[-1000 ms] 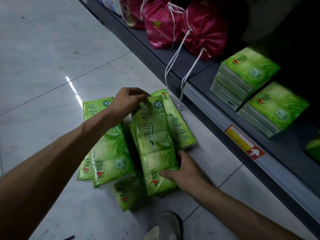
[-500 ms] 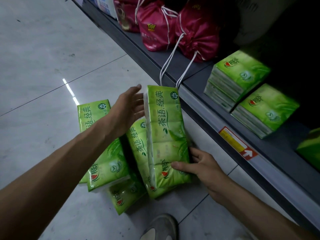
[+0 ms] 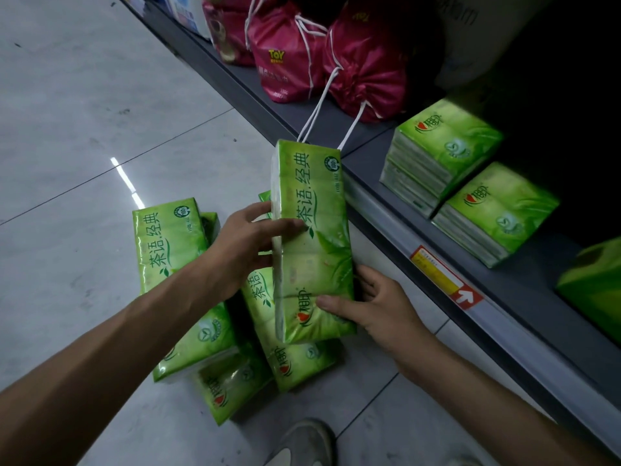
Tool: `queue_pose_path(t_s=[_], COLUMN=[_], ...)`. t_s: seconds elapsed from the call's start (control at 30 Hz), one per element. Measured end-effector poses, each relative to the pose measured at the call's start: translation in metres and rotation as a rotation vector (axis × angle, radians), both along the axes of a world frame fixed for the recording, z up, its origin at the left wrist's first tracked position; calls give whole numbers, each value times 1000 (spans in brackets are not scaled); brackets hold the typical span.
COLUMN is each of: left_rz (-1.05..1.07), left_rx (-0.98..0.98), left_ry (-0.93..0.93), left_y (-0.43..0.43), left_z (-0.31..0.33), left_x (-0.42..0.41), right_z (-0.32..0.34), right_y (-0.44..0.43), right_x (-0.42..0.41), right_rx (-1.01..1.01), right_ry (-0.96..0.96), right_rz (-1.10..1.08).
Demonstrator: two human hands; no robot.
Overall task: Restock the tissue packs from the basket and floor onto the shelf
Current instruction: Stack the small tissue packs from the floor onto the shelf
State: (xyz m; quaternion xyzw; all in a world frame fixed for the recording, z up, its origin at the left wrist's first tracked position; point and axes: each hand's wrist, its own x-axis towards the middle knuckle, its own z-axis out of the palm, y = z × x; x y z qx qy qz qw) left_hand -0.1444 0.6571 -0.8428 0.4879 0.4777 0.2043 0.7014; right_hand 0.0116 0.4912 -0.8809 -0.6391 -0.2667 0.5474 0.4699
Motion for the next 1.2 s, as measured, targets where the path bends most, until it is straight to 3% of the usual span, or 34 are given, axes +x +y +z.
queue_pose_path(t_s=[0.23,0.37,0.47,0.53,0.63,0.7,0.8,0.93,1.2], left_rz=[126,168,183,222,299,336,354,334,87], left_rx=[-45,-99,-69,-54,-52,-16,61,133,308], left_ry=[-12,-24,-20,-39,-90,-50,28,84,125], left_y=[-3,-7,-9,-8,-5,0,9,17,29], left_z=[9,14,15,14,16,16,12,9,14], left_x=[8,15,18,16,7,1,-6,-10,-18], right_z=[25,40,36,35,29,20,21,22,29], right_y=[-3,-2,-5,-6,-7,-6,-9,-16,-22], right_x=[-27,-29,-26,-22,-8,7,17,26,37], right_rx=[12,-22,49,155,185,79,107,133,128], right_ry=[-512,-904,-983,-802,-56,168,439,571,570], right_rz=[123,320,288,141,-231,-312,-290,-212,-144])
